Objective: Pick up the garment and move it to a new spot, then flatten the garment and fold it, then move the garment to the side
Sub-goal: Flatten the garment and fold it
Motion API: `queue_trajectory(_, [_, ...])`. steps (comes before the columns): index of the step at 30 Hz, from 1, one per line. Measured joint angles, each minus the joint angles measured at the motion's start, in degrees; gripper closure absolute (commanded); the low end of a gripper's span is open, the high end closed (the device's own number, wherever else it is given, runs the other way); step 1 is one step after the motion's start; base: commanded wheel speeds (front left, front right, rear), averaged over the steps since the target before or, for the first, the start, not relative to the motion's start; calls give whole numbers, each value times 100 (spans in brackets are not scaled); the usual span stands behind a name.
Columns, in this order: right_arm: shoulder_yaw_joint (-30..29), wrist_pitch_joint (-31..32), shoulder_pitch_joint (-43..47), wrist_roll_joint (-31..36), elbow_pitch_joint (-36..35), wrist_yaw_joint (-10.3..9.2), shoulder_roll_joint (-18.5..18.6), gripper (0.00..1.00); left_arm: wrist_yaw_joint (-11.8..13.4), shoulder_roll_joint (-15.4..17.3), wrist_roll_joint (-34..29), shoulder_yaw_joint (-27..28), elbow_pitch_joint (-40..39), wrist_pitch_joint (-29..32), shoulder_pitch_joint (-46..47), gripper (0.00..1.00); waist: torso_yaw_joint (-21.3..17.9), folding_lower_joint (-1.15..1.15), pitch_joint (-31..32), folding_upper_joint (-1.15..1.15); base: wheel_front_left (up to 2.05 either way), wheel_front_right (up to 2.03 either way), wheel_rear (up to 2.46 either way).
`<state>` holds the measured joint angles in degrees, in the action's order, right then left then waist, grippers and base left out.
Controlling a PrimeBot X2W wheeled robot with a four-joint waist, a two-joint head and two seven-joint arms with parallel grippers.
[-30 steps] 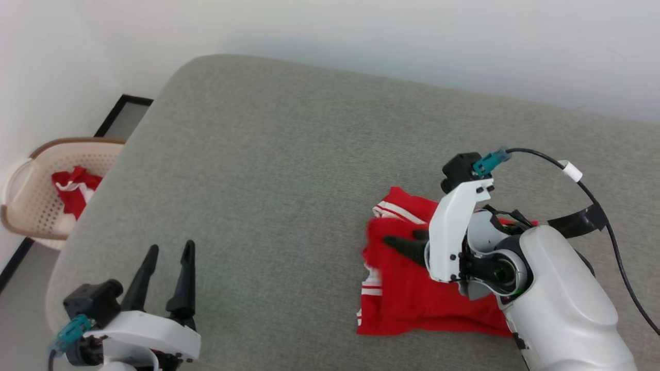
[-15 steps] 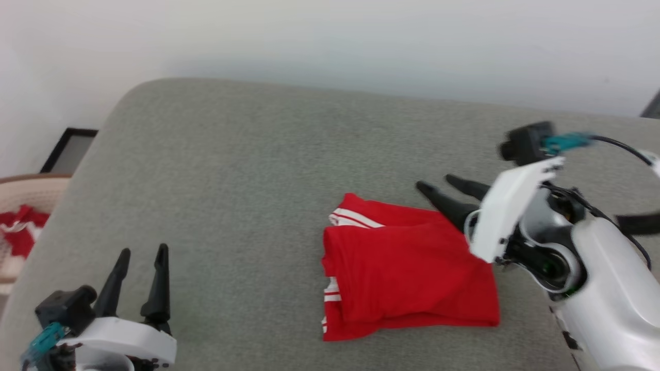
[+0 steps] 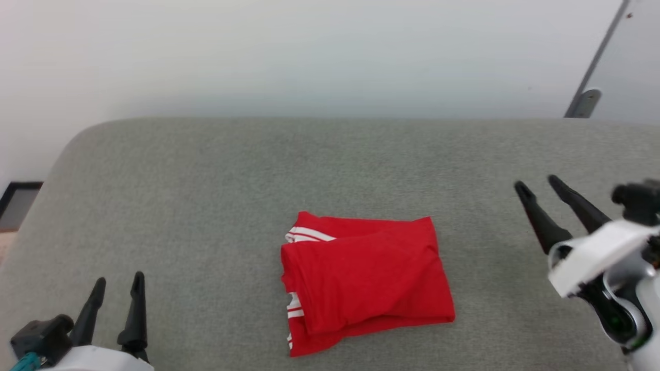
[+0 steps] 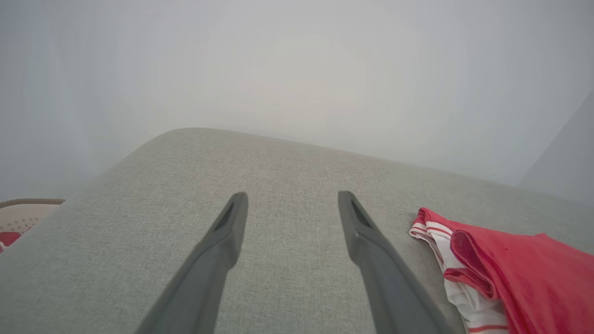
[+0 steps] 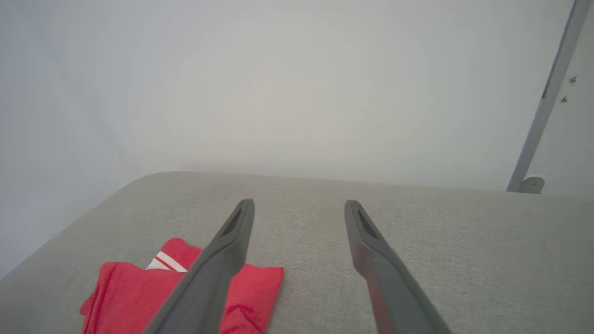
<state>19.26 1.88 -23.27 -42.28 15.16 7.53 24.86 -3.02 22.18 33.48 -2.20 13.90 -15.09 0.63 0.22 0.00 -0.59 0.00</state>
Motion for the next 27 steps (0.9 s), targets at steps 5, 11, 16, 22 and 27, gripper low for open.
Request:
queue_trajectory(5, [-65,-838,350,194,197,0,198,0,-27,21,-7,64,-15,0,-115,0,-165,0,128,0,0,0,0])
queue_trajectory(11, [-172,-1413,712,415,442,0,253,0,-71,43,8,224,-24,0,-211,0,-298,0,220,0,0,0,0])
queue_trajectory(16, [-334,-1604,954,520,492,0,196,0,-160,45,69,343,-33,0,-269,0,-376,0,254,0,0,0,0])
queue_trajectory(22, [-515,-1666,1205,810,443,0,90,0,-244,4,78,424,65,0,-299,0,-468,0,256,0,0,0,0])
queue_trajectory(27, [-777,-1684,1441,982,307,0,-76,0,-305,-46,76,463,165,0,-299,0,-517,0,252,0,0,0,0])
